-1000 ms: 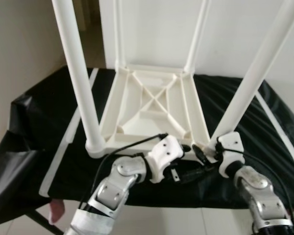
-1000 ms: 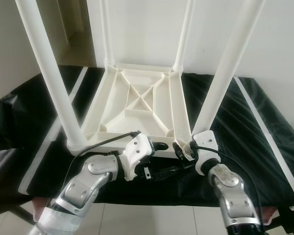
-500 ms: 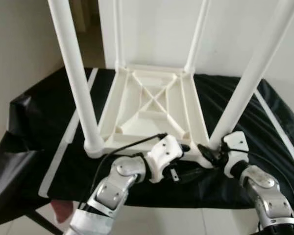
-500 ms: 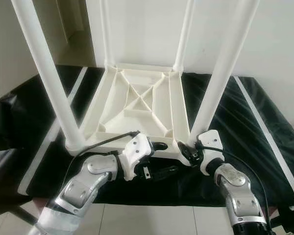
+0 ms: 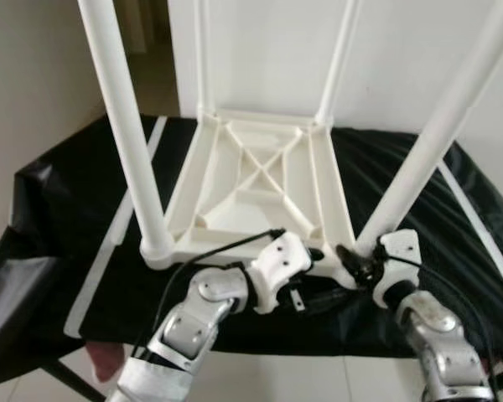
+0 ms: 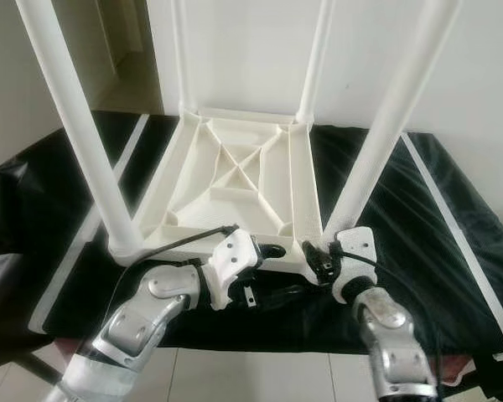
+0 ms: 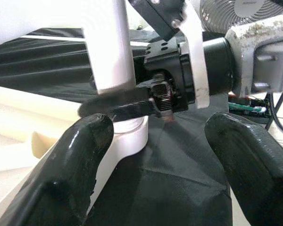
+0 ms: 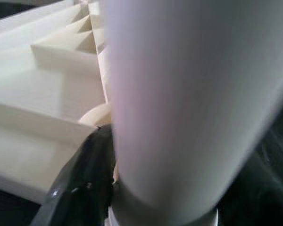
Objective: Building children table
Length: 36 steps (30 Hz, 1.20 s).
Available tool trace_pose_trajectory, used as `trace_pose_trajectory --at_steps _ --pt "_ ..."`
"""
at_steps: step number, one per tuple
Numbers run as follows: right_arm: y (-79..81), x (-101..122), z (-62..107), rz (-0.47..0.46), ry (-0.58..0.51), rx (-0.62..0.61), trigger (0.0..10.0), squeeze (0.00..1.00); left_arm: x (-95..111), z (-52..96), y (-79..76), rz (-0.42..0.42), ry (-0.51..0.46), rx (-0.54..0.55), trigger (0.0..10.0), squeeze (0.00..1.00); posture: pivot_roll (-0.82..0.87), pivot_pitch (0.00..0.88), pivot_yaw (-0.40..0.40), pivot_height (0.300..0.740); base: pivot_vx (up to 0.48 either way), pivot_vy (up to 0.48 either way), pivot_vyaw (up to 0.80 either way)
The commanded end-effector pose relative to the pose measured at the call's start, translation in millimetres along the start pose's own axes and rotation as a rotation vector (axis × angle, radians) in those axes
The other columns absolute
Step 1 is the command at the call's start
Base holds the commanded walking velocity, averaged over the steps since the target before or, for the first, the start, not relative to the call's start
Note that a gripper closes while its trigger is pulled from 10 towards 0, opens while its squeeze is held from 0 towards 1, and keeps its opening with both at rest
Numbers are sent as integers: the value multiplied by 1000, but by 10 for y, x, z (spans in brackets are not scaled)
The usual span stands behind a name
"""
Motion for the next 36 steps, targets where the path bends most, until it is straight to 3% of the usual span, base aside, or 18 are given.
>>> trace_pose_trajectory --at_steps 1,2,4,7,8,11,16,26,28,36 --pt "-3 -9 9 -10 9 -18 10000 0 3 -1 1 -1 3 23 10000 0 -26 0 -36 740 0 0 0" --pt "-3 -7 10 -40 -3 -87 10000 0 0 0 1 1 4 24 10000 0 -26 0 -36 740 0 0 0" --pt "-3 -7 10 -40 -3 -87 10000 0 0 0 1 1 4 24 10000 0 -26 0 -36 740 0 0 0" --pt "-30 -48 52 -109 -20 -325 10000 0 -1 -3 -10 3 4 15 10000 0 -33 0 -29 740 0 0 0" --pt "-30 -48 52 -109 -20 -325 10000 0 -1 -3 -10 3 4 15 10000 0 -33 0 -29 740 0 0 0" --pt "18 -162 121 -165 5 -492 10000 0 4 -3 -7 1 4 11 10000 0 -28 0 -31 740 0 0 0" --pt "172 -174 93 -175 13 -493 10000 0 10 2 -5 4 2 17 10000 0 -25 0 -31 740 0 0 0" --pt "163 -150 88 -176 17 -521 10000 0 19 -3 7 5 -2 21 10000 0 -25 0 -34 740 0 0 0" --pt "171 -130 85 -179 8 -518 10000 1000 19 -2 8 6 -2 23 10000 0 -25 0 -35 740 0 0 0" --pt "104 -48 82 -130 -34 -437 10000 1000 20 -12 1 8 -5 23 10000 0 -30 0 -34 740 0 0 0"
Point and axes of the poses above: a point about 5 cm out from each wrist's last joint towards the gripper, its own z axis pointing back from the gripper into the wrist, its own x axis along the axis of the wrist's last joint, y = z × x, the point moved 3 cm from there along -z, pointing out of the wrist towards the gripper, and after that the axes turned 4 degrees about -z, right-handed, at the moved point
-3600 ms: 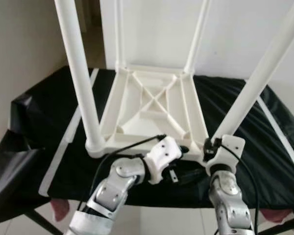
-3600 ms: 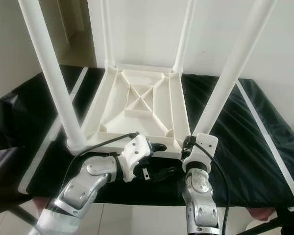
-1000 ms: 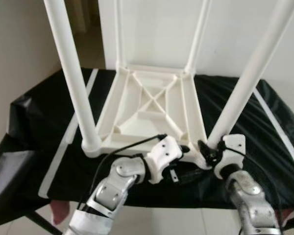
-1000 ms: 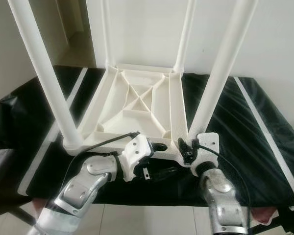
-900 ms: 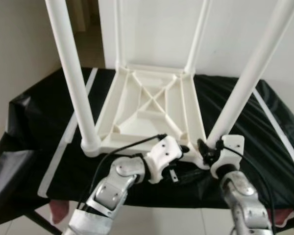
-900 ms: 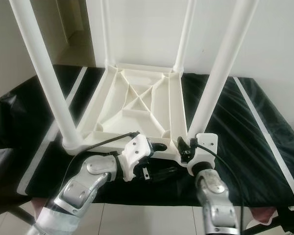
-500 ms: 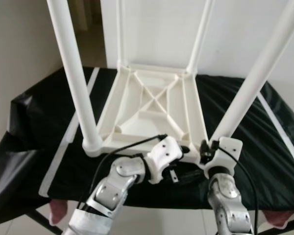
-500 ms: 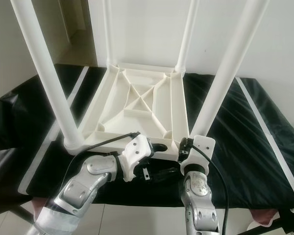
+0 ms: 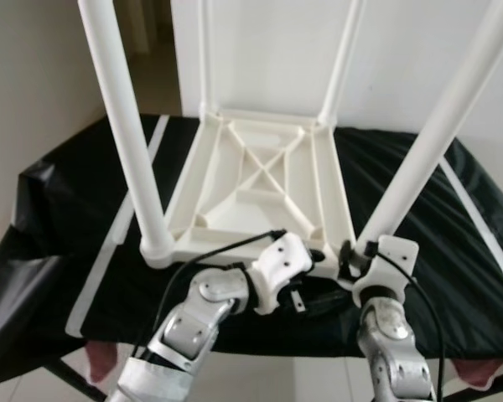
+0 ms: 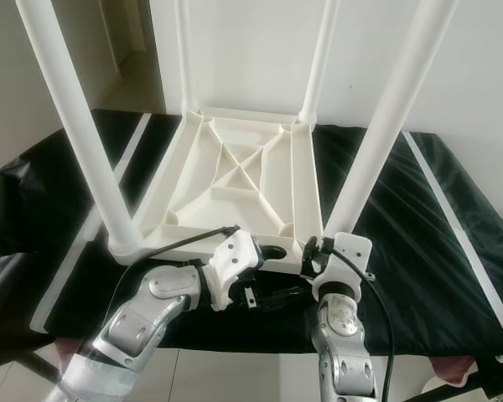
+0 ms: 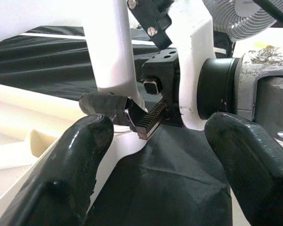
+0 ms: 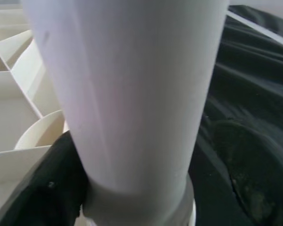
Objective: Building children table
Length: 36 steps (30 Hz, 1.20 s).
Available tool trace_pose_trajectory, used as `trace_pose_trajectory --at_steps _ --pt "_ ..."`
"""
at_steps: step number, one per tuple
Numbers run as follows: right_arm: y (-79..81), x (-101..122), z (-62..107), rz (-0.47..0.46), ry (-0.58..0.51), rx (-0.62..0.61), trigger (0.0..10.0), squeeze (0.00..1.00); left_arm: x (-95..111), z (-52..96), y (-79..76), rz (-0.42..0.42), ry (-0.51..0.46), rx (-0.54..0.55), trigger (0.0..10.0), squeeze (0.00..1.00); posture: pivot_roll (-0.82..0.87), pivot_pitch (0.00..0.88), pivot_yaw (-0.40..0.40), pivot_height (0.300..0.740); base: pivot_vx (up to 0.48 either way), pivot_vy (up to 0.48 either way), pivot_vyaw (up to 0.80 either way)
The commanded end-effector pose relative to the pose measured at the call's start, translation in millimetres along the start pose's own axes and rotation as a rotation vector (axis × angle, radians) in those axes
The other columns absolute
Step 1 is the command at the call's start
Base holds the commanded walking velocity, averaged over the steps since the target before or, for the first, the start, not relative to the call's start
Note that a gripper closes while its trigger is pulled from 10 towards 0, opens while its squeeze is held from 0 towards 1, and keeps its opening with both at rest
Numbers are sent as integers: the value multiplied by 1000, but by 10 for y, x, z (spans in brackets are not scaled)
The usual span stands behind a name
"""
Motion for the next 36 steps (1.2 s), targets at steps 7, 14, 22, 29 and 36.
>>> trace_pose_trajectory --at_steps 7,14,22,29,36 --pt "-97 37 -48 65 -14 181 10000 0 30 -9 29 -1 -7 27 10000 0 -37 0 -28 740 0 0 0" --pt "-115 147 -165 158 -24 371 10000 0 39 -23 23 -1 -11 19 10000 0 -42 0 -27 740 0 0 0" --pt "-51 82 -172 258 37 582 10000 0 44 -20 29 -2 -13 25 10000 0 -35 0 -33 740 0 0 0" --pt "-47 30 -168 277 79 665 10000 0 47 -18 34 -2 -14 30 10000 0 -30 0 -37 740 0 0 0" --pt "-67 35 -169 289 78 694 1098 0 47 -12 30 -1 -13 31 10000 0 -28 0 -38 740 0 0 0"
Point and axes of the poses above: a point about 5 cm out from each wrist's last joint towards the gripper, its own z axis pointing back from the gripper into the wrist, its own x axis along the axis of the wrist's last joint, y = z × x, the point moved 3 cm from there along -z, pointing out of the wrist towards the gripper, and after that the axes turned 4 degrees about -z, right-handed, at the moved point
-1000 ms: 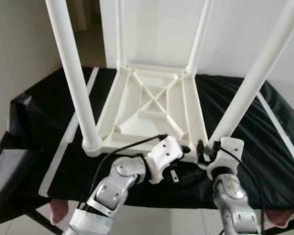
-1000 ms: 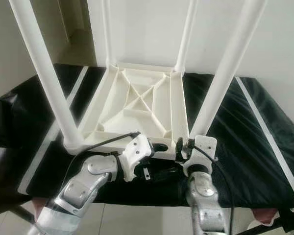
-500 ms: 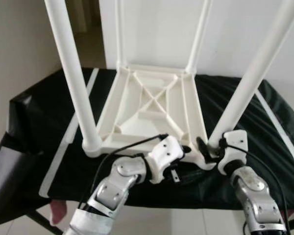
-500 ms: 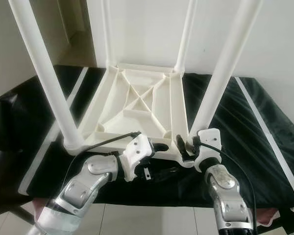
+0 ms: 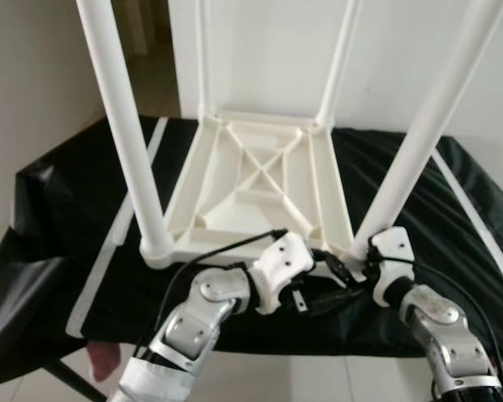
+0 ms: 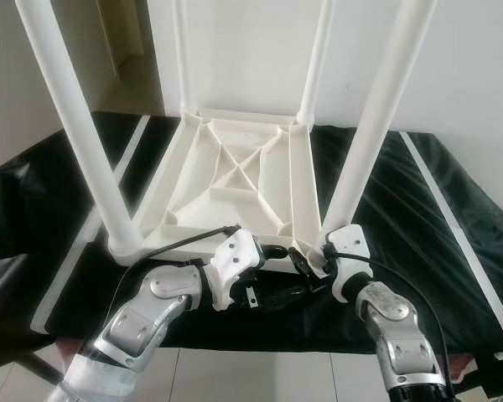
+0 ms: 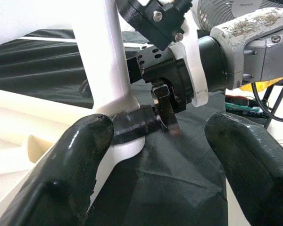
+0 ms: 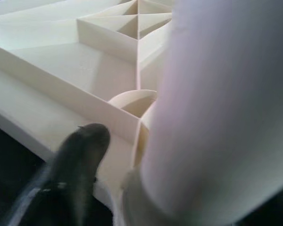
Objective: Building children table
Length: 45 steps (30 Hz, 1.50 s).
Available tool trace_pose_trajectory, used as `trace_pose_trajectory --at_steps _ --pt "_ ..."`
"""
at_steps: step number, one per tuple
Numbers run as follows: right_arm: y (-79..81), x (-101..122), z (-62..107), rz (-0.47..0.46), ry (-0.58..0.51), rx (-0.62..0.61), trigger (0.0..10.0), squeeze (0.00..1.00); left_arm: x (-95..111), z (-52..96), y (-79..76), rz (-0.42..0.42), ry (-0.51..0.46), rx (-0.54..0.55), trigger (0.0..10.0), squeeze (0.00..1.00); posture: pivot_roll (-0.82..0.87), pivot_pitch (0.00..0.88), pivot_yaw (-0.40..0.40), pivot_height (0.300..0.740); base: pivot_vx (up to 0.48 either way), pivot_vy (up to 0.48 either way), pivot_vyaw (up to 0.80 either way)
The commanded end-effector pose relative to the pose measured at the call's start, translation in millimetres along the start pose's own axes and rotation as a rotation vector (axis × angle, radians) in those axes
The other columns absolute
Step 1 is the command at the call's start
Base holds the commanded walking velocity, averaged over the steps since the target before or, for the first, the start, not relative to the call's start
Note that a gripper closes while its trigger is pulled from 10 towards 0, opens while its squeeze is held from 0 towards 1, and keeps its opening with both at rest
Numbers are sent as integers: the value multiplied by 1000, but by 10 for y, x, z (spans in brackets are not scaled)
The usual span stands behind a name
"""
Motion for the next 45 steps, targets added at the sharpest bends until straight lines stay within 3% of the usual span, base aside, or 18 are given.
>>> trace_pose_trajectory --at_steps 1,4,5,7,8,26,27,32,36,45 --pt "7 -4 -7 5 1 19 0 0 27 -1 29 1 -6 32 10000 0 -30 0 -38 740 0 0 0" --pt "-3 -17 7 -2 5 19 0 0 29 -3 28 1 -6 32 10000 0 -31 0 -39 740 0 0 0" --pt "-4 -23 16 -8 7 12 2706 0 29 -4 24 2 -7 31 10000 0 -33 0 -36 740 0 0 0" --pt "-8 -28 20 -10 8 8 2706 0 29 -3 21 2 -7 30 10000 0 -33 0 -36 740 0 0 0" --pt "-14 -30 23 -22 5 -12 10000 0 30 -3 16 3 -8 29 10000 0 -34 0 -37 740 0 0 0" --pt "98 -79 27 -150 -49 -241 10000 0 21 -3 2 6 -6 20 10000 0 -41 0 -30 740 0 0 0" --pt "31 -108 50 -192 -54 -374 10000 0 20 -3 2 6 -5 18 10000 0 -40 0 -29 740 0 0 0" --pt "-20 -168 92 -225 -31 -533 10000 0 20 -2 2 5 -6 14 10000 0 -39 0 -30 740 0 0 0" --pt "70 -165 79 -303 -56 -538 10000 0 26 -6 -5 5 -8 11 10000 0 -37 0 -31 740 0 0 0" --pt "203 -175 50 -341 -53 -652 10000 0 17 -4 -11 7 -6 11 10000 0 -26 0 -42 740 0 0 0"
Point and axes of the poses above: a point about 5 cm out from each wrist's last joint towards the gripper, its own z axis pointing back from the gripper into the wrist, its own x axis along the axis of the wrist's last joint, y = z × x, the point moved 3 cm from there along -z, pointing out of the wrist towards the gripper, and after that the axes turned 4 degrees about -z, right-handed, at the moved point
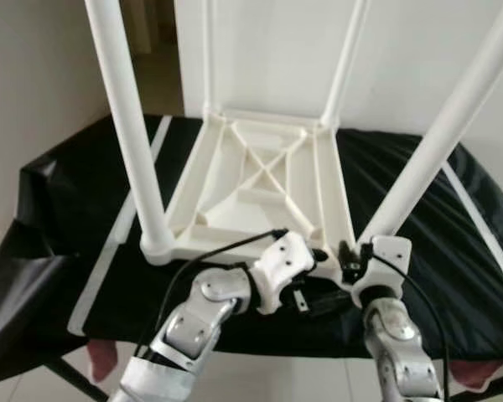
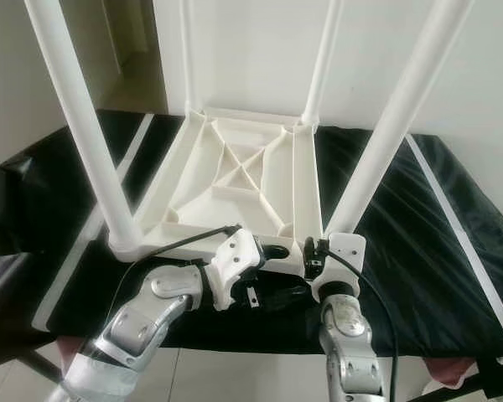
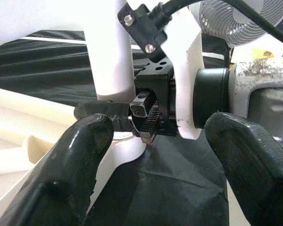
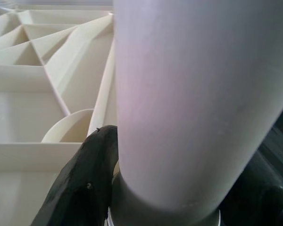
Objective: Building children table
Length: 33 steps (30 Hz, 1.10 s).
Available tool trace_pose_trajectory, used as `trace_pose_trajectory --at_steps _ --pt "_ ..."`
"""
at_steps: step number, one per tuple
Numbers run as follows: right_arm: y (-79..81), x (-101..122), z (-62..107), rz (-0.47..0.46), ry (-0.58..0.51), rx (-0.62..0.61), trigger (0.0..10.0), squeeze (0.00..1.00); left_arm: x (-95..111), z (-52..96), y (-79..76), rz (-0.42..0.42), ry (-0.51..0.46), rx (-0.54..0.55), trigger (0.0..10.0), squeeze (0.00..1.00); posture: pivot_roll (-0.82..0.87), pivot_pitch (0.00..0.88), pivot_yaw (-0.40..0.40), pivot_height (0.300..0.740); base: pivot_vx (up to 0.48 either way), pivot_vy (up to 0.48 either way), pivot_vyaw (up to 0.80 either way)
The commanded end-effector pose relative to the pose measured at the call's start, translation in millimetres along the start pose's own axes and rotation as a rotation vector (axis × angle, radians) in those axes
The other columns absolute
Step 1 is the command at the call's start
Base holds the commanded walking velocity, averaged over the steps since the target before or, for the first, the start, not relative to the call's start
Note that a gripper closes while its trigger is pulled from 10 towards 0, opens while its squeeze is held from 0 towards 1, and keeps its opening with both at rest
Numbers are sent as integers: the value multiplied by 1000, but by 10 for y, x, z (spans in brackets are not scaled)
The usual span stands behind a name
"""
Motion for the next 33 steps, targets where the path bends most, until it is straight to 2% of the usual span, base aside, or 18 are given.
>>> trace_pose_trajectory --at_steps 1,6,7,14,15,16,17,24,30,31,33 --pt "-30 -128 37 -63 53 -52 10000 0 17 -5 -3 -5 -3 17 10000 0 -24 0 -45 740 0 0 0" --pt "41 -126 42 -65 49 -40 10000 0 12 -14 -4 -7 -2 18 10000 0 -30 0 -44 740 0 0 0" --pt "55 -104 40 -66 40 -27 10000 1000 15 -21 -11 -7 -4 15 10000 0 -34 0 -43 740 0 0 0" --pt "37 -17 17 -66 11 25 10000 1000 14 -33 -17 -11 -6 4 10000 0 -39 0 -41 740 0 0 0" --pt "26 -2 14 -62 8 44 10000 949 12 -31 -17 -11 -6 3 10000 0 -43 0 -39 740 0 0 0" --pt "26 -2 14 -62 8 44 10000 949 12 -31 -17 -11 -6 3 10000 0 -43 0 -39 740 0 0 0" --pt "16 -1 10 -57 18 71 10000 0 7 -31 -18 -12 -4 1 10000 0 -47 0 -37 740 0 0 0" --pt "51 41 -3 22 27 263 10000 0 19 -50 -40 -15 -8 -16 10000 0 -56 0 -30 740 0 0 0" --pt "35 93 -34 58 19 335 10000 0 12 -37 -47 -18 -5 -26 10000 0 -56 0 -30 740 0 0 0" --pt "18 136 -59 99 17 417 10000 0 1 -15 -45 -23 1 -30 10000 0 -53 0 -32 740 0 0 0" --pt "11 145 -65 114 19 446 10000 0 0 -9 -42 -23 2 -31 10000 0 -53 0 -32 740 0 0 0"
Point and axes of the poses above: a point about 5 cm out from each wrist's last joint towards the gripper, its own z axis pointing back from the gripper into the wrist, its own x axis along the axis of the wrist's last joint, y = z × x, the point moved 3 cm from there along -z, pointing out of the wrist towards the gripper, and after that the axes turned 4 degrees about -z, right-handed, at the moved point
